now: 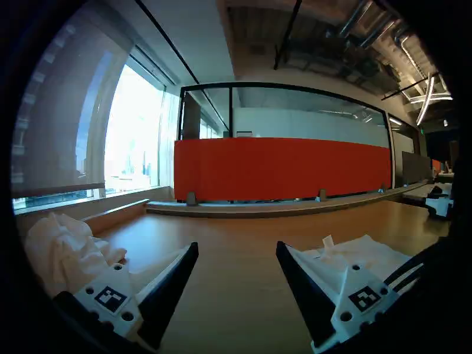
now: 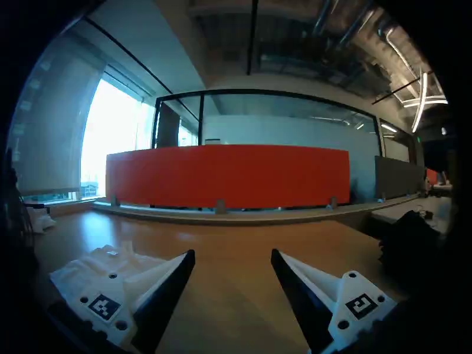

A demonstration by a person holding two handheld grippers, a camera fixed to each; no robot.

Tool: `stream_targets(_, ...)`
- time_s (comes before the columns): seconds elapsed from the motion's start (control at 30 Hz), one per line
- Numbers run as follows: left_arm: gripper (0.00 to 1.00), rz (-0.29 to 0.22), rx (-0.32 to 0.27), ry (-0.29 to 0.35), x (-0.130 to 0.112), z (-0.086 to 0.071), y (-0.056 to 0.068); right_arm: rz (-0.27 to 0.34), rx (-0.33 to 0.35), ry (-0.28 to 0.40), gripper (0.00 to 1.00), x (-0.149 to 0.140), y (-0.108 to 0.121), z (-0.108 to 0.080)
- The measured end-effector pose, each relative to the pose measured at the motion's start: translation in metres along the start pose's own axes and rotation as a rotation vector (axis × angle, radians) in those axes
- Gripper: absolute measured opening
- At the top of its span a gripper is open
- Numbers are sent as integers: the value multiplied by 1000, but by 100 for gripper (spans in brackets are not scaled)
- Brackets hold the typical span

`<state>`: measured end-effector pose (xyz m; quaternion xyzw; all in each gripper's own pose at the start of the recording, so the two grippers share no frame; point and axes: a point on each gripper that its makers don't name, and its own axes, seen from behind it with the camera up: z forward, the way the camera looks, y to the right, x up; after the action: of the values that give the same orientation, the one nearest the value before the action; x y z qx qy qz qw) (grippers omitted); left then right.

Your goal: Fold towel

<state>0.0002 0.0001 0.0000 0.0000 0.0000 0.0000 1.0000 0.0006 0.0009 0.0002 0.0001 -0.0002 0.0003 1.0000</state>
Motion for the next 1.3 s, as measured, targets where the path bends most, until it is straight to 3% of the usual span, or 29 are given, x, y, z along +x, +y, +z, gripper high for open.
stream_targets(0.67,98,0,0,0,0,1,1,-1,-6,0,100,4,0,0)
stream_targets(1.0,98,9,21,-16,-1,-1,-3,-12,-66,-4,100,2,9,-7)
stream_targets(1.1,98,17,23,-30,7,-2,-1,-27,-72,-5,100,15,5,-12)
stream_targets(1.3,98,-2,17,-9,53,-9,2,-58,-75,2,100,62,-2,-19)
